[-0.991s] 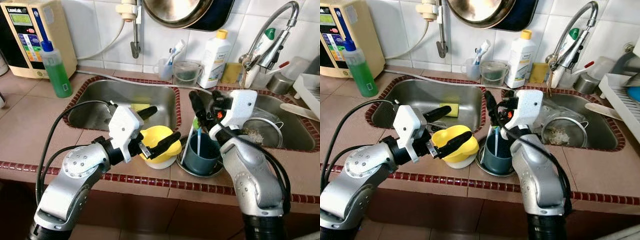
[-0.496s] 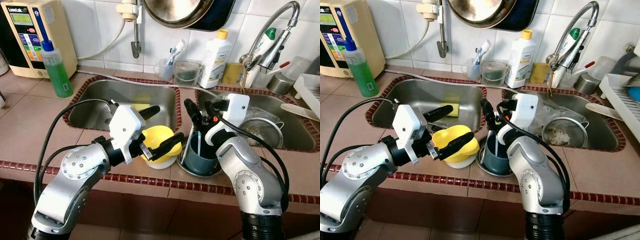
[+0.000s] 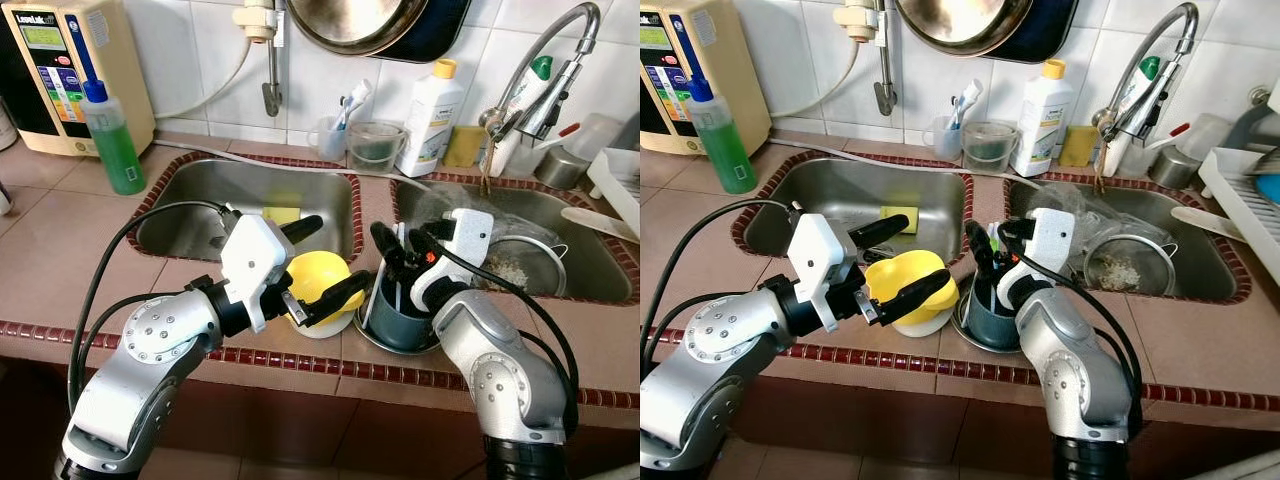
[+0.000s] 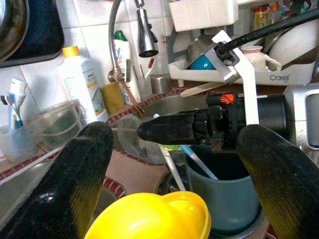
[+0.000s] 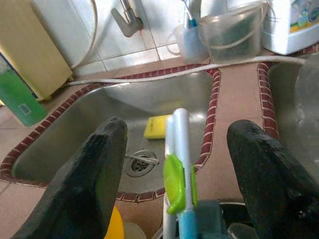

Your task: Kitchen organization

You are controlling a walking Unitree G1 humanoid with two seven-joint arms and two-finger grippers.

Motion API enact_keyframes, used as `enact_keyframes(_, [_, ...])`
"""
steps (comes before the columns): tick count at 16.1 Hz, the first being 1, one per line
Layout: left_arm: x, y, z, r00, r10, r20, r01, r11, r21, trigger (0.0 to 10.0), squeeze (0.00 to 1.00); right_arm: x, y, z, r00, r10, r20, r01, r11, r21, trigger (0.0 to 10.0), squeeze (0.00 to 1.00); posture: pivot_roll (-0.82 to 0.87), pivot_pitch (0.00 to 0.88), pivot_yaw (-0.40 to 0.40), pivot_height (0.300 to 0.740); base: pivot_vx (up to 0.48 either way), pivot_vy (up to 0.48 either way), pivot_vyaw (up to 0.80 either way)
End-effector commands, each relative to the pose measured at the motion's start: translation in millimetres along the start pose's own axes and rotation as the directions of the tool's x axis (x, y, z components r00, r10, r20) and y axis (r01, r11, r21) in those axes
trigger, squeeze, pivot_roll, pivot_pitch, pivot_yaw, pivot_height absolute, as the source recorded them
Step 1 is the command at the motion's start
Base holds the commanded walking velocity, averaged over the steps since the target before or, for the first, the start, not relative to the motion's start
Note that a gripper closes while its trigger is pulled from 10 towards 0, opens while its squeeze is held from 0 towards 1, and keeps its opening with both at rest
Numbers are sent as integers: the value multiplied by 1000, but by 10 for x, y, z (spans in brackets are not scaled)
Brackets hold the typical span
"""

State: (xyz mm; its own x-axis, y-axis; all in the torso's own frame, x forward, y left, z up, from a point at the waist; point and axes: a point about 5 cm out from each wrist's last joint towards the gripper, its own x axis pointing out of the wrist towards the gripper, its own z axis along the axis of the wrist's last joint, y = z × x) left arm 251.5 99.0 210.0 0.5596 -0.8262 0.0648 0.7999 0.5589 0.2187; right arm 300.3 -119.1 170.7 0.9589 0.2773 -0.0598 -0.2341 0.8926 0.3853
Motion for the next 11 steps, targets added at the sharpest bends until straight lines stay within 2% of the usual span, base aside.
enact_keyframes(1, [-4,-19,35,1000,-5,3,5,1000,11,10000,0,-10,-53,-17,999,-28,-17,28,999,15,10000,0,-18,0,-55,740,0,0,0])
enact_keyframes(2, [1,-20,38,1000,-7,4,7,1000,11,10000,0,-6,-69,-23,999,-39,-26,40,999,22,9765,0,-19,0,-54,740,0,0,0])
enact_keyframes(6, [2,-40,39,1000,-15,3,15,1000,6,10000,0,6,-80,20,999,-41,-22,42,998,44,7725,0,-20,0,-56,740,0,0,0])
enact_keyframes(7, [2,-41,37,1000,-15,2,15,1000,6,10000,0,15,-84,35,999,-43,-17,44,997,69,5529,0,-20,0,-57,740,0,0,0])
enact_keyframes(8, [4,-39,39,1000,-13,3,13,1000,6,10000,0,25,-93,41,998,-54,-17,55,994,93,6235,0,-20,0,-59,740,0,0,0])
enact_keyframes(11, [13,-29,46,1000,-5,8,5,1000,7,10000,0,59,-93,77,999,-49,-17,51,987,155,4784,0,-18,0,-62,740,0,0,0])
